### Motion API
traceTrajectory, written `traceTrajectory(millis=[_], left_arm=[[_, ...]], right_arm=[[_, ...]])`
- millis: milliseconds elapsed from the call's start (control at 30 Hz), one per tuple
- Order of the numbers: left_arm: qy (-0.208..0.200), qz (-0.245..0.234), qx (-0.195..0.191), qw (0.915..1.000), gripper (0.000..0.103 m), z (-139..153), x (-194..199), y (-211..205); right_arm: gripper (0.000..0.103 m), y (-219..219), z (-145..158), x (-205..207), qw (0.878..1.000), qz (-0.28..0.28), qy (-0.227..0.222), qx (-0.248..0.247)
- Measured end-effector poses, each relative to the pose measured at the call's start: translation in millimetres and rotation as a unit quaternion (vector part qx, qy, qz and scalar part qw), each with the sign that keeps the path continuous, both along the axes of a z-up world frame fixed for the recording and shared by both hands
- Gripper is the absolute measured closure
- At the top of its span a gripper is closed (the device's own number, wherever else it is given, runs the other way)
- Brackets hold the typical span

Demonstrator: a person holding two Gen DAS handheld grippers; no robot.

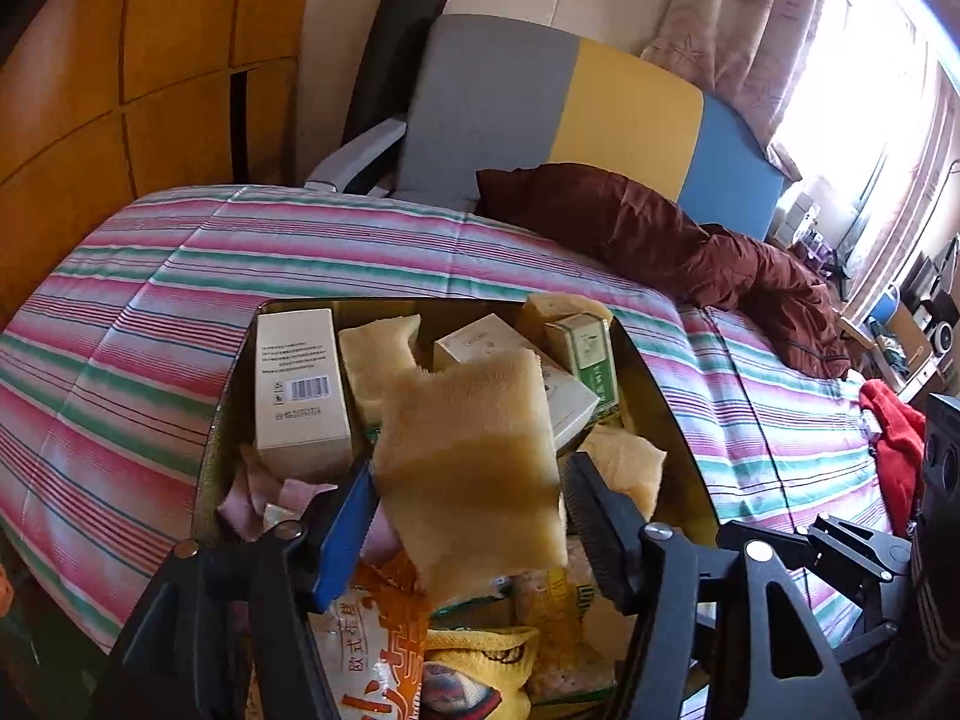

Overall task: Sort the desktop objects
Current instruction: 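Carry the sock roll and small yellow sponge over the gold tray, then release the sock roll and sponge into the tray and hold both grippers above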

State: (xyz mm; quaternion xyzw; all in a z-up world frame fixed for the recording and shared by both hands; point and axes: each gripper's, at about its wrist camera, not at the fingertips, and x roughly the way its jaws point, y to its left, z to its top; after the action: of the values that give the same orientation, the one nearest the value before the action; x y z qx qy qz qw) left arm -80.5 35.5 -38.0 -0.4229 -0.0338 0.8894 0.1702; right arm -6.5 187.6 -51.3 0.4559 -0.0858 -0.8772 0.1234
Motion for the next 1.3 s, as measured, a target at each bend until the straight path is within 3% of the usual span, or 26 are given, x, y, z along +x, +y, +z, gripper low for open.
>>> traceTrajectory(millis=[133,467,833,1100,1300], left_arm=[[0.006,0.013,-0.009,0.9999,0.026,3,5,-1],[0.062,0.045,-0.037,0.9964,0.026,34,32,-1],[0.106,0.079,-0.072,0.9886,0.026,67,61,7],[0.163,0.122,-0.135,0.9696,0.026,79,83,17],[0.141,0.111,-0.106,0.9781,0.026,77,82,13]], right_arm=[[0.028,-3,-4,2,1.000,0.000,-0.004,0.003],[0.018,-8,5,20,0.999,-0.007,0.028,0.036],[0.014,-12,11,34,0.998,-0.015,0.047,0.046],[0.012,-11,15,41,0.997,-0.019,0.063,0.047],[0.012,-12,16,45,0.996,-0.017,0.072,0.053]])
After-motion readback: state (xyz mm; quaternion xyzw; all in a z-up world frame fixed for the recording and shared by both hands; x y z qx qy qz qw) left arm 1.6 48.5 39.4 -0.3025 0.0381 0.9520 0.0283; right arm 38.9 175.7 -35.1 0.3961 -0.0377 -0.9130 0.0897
